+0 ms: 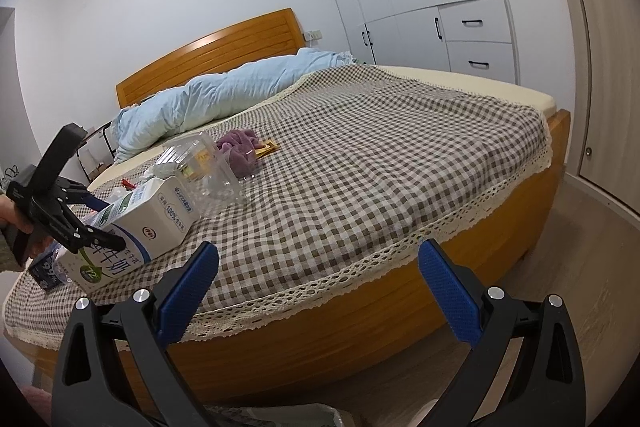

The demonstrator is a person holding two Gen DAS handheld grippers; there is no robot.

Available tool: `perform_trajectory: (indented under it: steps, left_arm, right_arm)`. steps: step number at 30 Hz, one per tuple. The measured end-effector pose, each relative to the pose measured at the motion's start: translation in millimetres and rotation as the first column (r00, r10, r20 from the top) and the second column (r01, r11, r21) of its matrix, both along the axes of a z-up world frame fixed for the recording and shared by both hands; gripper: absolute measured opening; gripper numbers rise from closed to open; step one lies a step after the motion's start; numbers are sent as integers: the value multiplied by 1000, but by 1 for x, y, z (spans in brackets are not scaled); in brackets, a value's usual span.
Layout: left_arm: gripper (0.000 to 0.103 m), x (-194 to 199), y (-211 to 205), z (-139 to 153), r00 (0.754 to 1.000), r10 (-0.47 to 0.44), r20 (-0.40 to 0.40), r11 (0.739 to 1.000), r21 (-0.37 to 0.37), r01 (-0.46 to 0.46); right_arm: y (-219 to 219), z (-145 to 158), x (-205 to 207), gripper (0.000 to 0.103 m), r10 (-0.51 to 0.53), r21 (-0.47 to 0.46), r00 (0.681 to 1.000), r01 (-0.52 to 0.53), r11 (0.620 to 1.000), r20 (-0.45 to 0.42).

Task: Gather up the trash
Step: 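Reach the left tool to the white milk carton and close on it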

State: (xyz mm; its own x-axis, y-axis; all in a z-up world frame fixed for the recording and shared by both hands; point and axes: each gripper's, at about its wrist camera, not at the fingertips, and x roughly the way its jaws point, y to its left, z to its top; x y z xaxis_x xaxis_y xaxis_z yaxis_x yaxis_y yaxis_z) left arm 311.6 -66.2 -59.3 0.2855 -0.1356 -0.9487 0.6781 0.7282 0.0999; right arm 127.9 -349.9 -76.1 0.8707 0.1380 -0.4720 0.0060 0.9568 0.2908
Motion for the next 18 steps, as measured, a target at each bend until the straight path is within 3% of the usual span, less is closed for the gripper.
perform_trajectory:
  steps: [7, 8, 12, 15, 18]
  left_arm:
    - [95, 6, -6, -7, 998, 65, -7, 997, -48, -65]
    - [89, 5, -7, -7, 998, 70, -6, 997, -43, -70]
    - [87, -3, -9, -11, 998, 67, 1, 998, -13, -67]
    - [84, -7, -13, -21, 997, 75, 19, 995, 67, -76]
    - [82, -15, -16, -18, 991, 100, 88, 991, 80, -107]
  right_arm:
    - [-3, -2, 1, 97, -5, 9, 1000, 5, 1000, -7]
    - [-4, -2, 2, 97, -7, 10, 1000, 7, 1000, -8]
    - [-4, -2, 1, 97, -11, 9, 1000, 11, 1000, -8]
    - [-4, -1, -1, 97, -10, 8, 1000, 10, 1000, -4]
    - [-4, 0, -2, 97, -13, 5, 1000, 13, 1000, 3]
